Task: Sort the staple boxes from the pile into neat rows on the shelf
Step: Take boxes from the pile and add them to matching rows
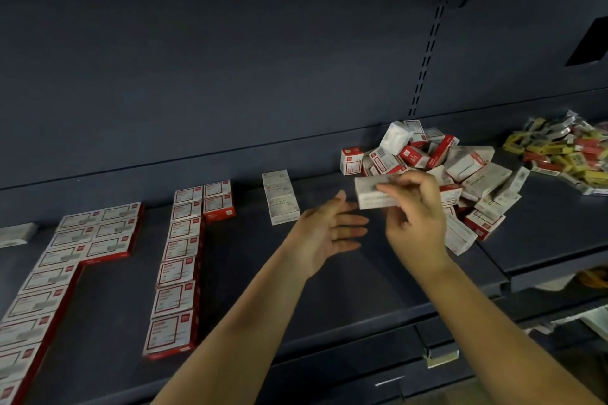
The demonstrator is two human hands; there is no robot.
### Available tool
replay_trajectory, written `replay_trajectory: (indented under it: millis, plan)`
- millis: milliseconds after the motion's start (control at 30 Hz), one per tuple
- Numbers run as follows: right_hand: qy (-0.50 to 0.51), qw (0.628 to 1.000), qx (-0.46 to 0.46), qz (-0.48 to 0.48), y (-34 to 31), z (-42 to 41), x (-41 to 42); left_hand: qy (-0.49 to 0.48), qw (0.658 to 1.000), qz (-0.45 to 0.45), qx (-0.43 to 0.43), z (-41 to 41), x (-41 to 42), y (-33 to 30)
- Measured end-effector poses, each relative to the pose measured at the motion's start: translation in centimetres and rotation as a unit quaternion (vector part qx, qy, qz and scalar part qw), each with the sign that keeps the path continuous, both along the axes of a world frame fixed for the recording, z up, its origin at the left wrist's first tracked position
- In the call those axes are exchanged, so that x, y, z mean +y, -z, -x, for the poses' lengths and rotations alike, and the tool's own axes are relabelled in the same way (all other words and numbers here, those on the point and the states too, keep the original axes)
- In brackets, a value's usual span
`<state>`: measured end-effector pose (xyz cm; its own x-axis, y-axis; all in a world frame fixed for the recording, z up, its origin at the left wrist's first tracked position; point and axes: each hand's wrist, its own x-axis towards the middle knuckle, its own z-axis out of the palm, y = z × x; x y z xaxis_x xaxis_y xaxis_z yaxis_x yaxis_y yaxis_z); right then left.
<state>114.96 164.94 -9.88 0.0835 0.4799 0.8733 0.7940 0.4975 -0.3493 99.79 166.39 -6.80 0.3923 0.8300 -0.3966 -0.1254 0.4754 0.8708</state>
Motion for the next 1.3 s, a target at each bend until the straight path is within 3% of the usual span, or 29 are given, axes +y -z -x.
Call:
replay_trajectory:
  millis: [200, 367, 433, 500, 567, 633, 800, 1100, 1300]
  plan:
    - [-0.07, 0.997, 0.011, -0.025, 1.1, 2.5, -1.2, -0.008, 0.997, -0.015, -0.071, 2.2, -2.7, -0.4]
    - [-0.114, 0.993, 0.021, 0.013, 1.2, 4.1, -2.6, -0.088, 0.987, -0.025, -0.132, 3.3, -3.9, 0.1]
    - [-0.135, 0.987, 0.069, 0.058, 1.0, 4.5, -3.4, -0.12, 0.982, -0.04, -0.141, 3.8, -4.2, 0.2]
    - [-0.173, 0.957, 0.181, 0.147, 0.4, 5.1, -4.3, -0.145, 0.977, -0.054, -0.144, 4.3, -4.3, 0.4]
    - [-0.22, 0.898, 0.301, 0.233, -0.4, 5.8, -5.1, -0.15, 0.977, -0.071, -0.136, 4.8, -4.6, 0.5]
    - [-0.239, 0.862, 0.356, 0.271, -0.8, 6.2, -5.4, -0.15, 0.977, -0.087, -0.126, 5.0, -4.9, 0.6]
    - [-0.224, 0.865, 0.351, 0.281, -1.0, 6.9, -5.4, -0.161, 0.974, -0.107, -0.118, 5.4, -5.4, 0.8]
    - [-0.246, 0.82, 0.405, 0.32, -1.6, 8.0, -5.6, -0.144, 0.973, -0.138, -0.115, 7.7, -6.1, 1.0]
    - [-0.275, 0.764, 0.448, 0.374, -2.1, 8.9, -5.1, -0.13, 0.972, -0.168, -0.098, 8.9, -6.4, 1.1]
